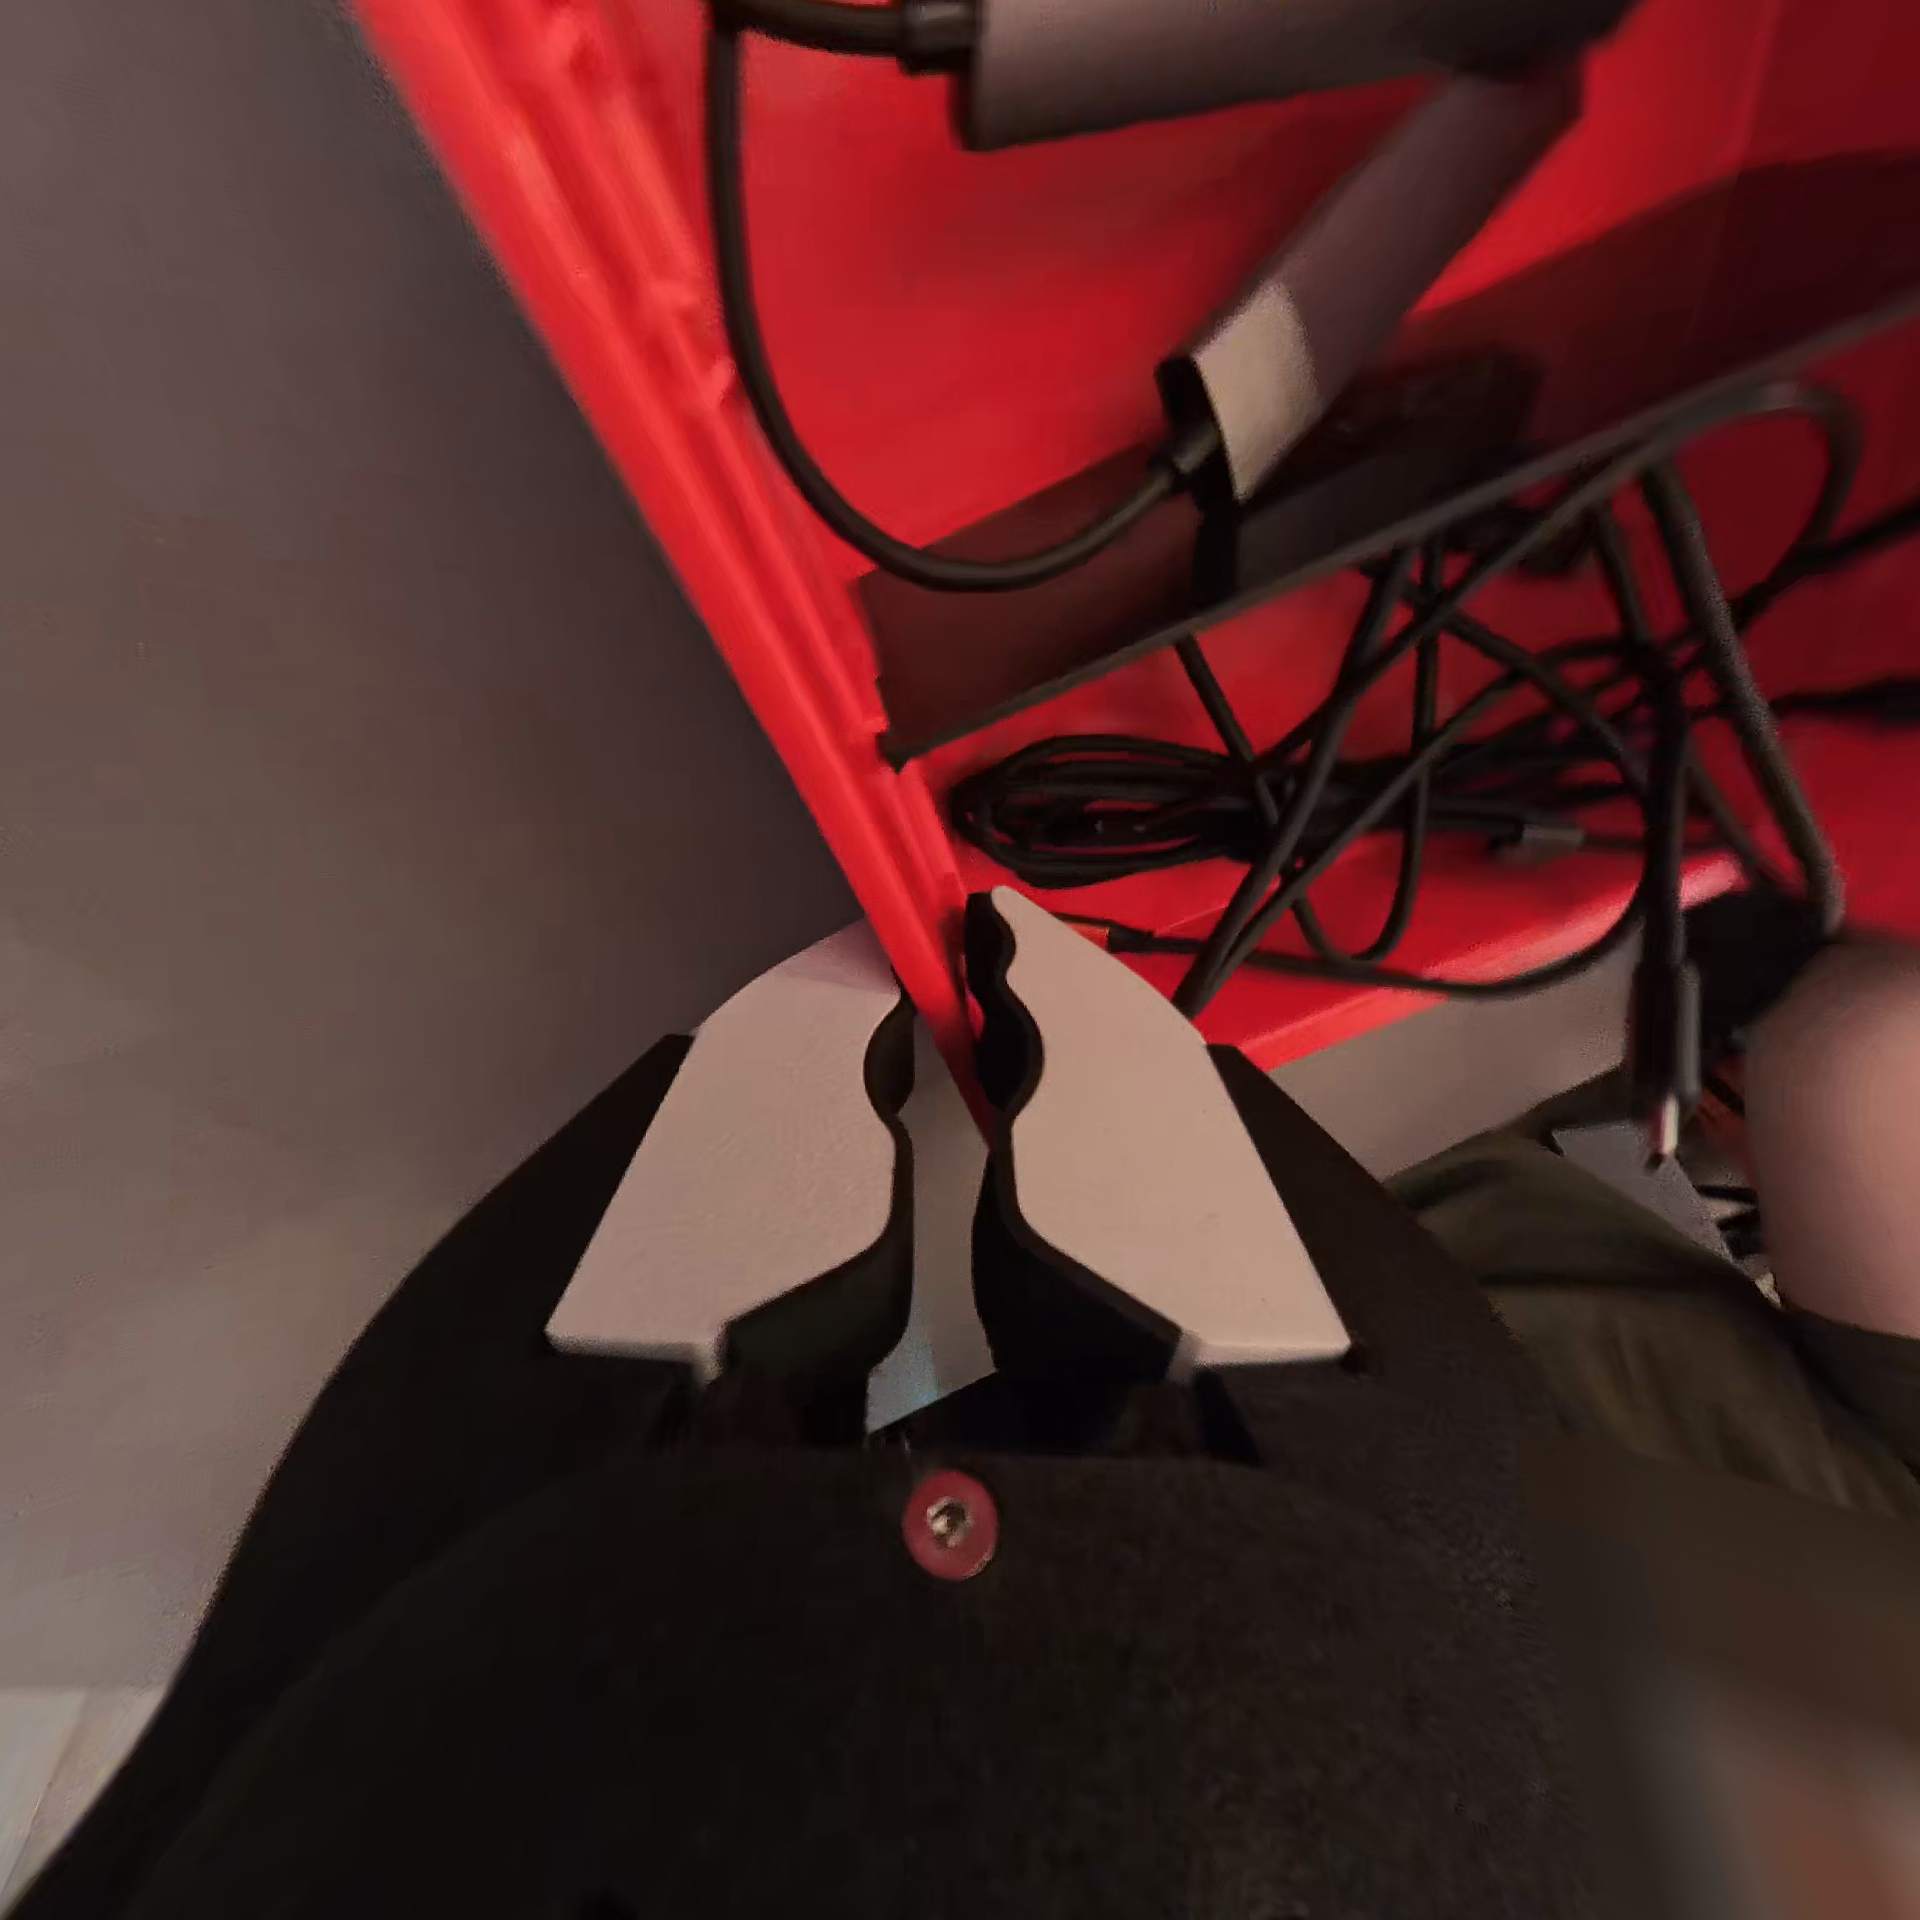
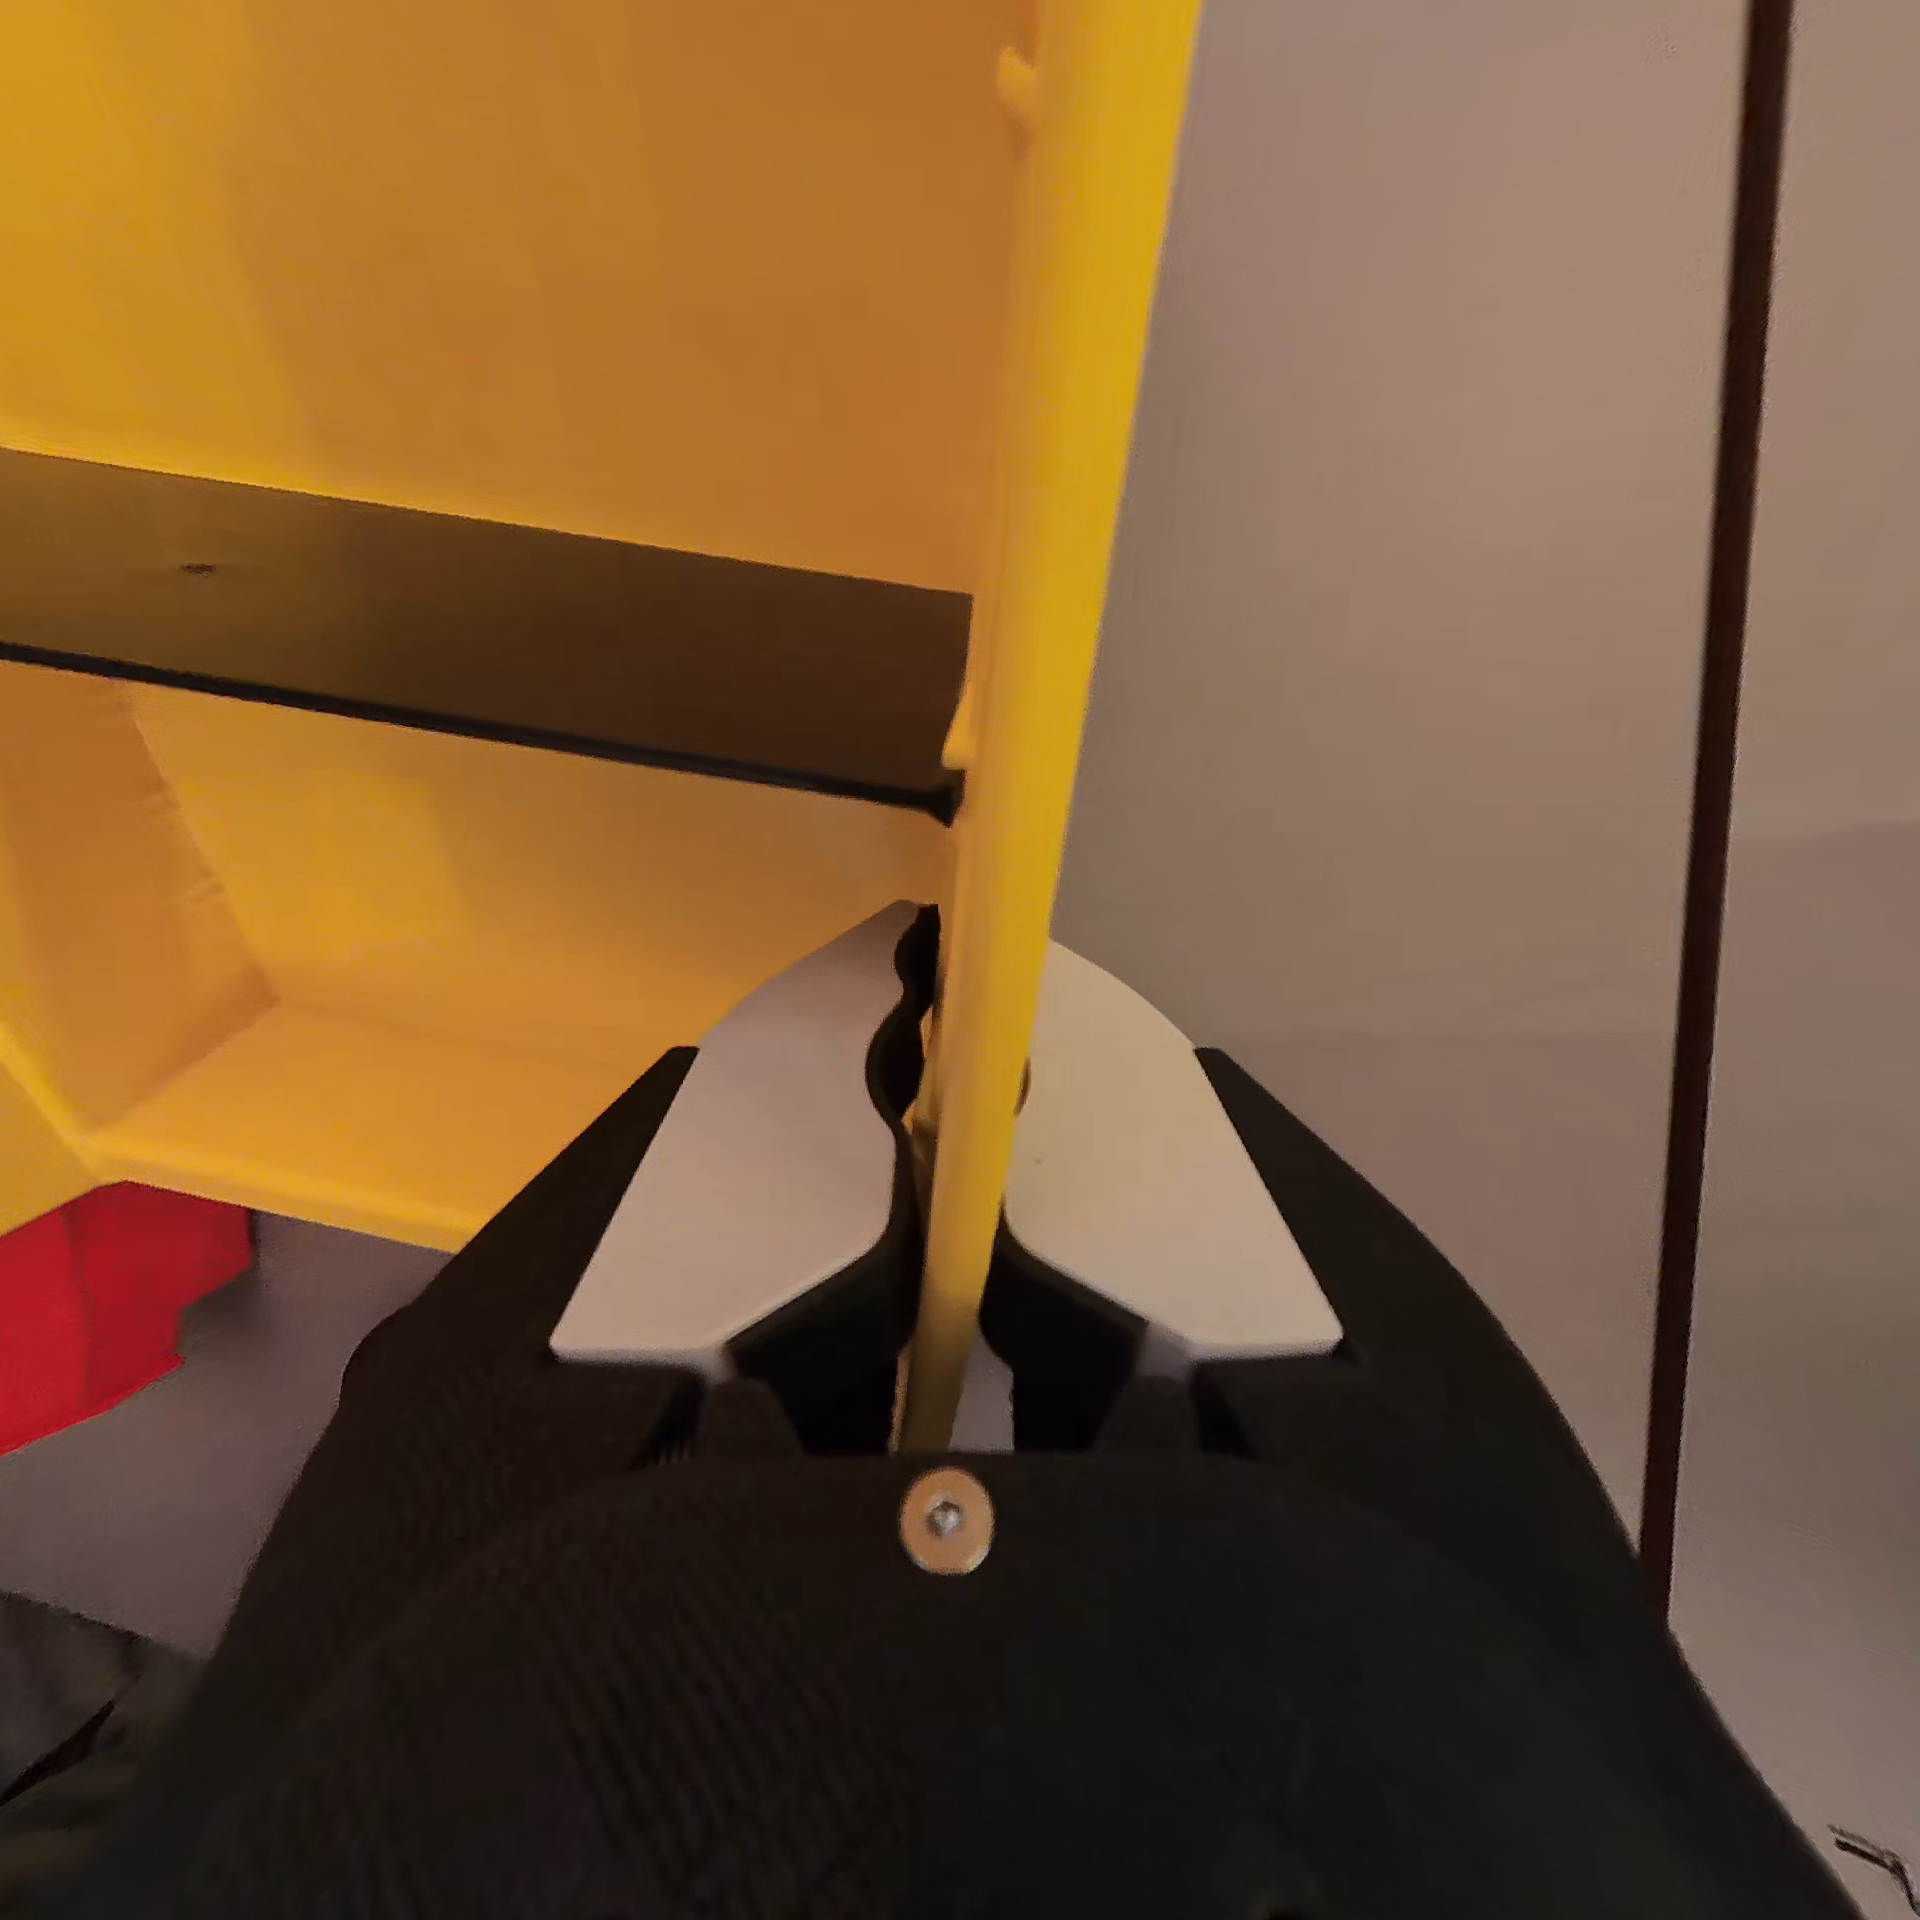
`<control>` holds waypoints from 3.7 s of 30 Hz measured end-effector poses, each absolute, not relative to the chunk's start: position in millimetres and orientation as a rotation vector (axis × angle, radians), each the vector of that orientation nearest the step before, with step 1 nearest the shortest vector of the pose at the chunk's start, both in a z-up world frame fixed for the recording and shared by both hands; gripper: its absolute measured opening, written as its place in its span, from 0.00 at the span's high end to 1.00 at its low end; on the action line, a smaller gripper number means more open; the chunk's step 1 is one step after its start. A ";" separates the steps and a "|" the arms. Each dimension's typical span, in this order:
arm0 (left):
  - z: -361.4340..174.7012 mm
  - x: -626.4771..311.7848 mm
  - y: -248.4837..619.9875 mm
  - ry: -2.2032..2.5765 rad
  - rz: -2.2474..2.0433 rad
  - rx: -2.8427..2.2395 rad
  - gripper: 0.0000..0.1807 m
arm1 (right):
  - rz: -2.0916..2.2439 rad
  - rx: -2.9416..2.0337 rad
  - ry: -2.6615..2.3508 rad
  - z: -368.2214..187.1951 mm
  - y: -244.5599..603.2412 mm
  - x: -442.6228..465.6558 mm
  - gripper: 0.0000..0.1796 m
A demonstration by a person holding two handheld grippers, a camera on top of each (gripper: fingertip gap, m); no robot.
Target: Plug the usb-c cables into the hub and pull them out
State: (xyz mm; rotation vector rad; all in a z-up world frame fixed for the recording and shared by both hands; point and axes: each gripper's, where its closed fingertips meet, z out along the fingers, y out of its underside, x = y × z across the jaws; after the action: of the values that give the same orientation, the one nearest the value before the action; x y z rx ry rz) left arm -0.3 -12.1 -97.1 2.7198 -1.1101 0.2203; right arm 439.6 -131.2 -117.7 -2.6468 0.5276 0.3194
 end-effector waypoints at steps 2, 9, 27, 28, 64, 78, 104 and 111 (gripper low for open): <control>-97.0 -5.8 1.8 -1.081 0.220 2.753 0.98 | 0.325 -2.663 0.487 -117.6 -129.1 433.8 0.97; -96.7 -43.2 33.4 -0.985 0.300 2.888 0.97 | 0.427 -2.736 0.324 -120.9 -124.6 404.2 0.98; -93.2 -225.0 55.3 -0.681 0.328 3.029 0.98 | 0.354 -3.037 0.206 -140.1 -116.5 353.8 0.98; -93.1 -235.4 55.5 -0.668 0.319 3.034 0.98 | 0.346 -3.064 0.193 -142.4 -114.6 347.8 0.98; -91.8 -340.9 57.0 -0.466 0.417 3.219 0.97 | 0.399 -3.300 -0.064 -141.5 -116.7 251.5 0.95; 8.2 -392.8 90.1 -0.855 -0.742 3.850 0.78 | 0.213 -2.762 -0.073 -31.7 -84.7 257.3 0.97; 62.2 -310.9 101.6 -1.832 -1.242 3.694 0.69 | -0.049 -1.406 -0.469 166.2 -68.4 187.3 0.76; -26.6 -273.3 112.3 -2.537 -0.484 2.727 0.76 | 0.045 -1.382 -0.478 167.3 -70.4 189.2 0.77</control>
State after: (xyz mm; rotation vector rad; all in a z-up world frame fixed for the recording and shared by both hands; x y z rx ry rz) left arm -273.3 112.3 -26.6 2.7273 -2.5373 -0.4840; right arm 189.2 -70.4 167.3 -1.3817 -0.4779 0.0450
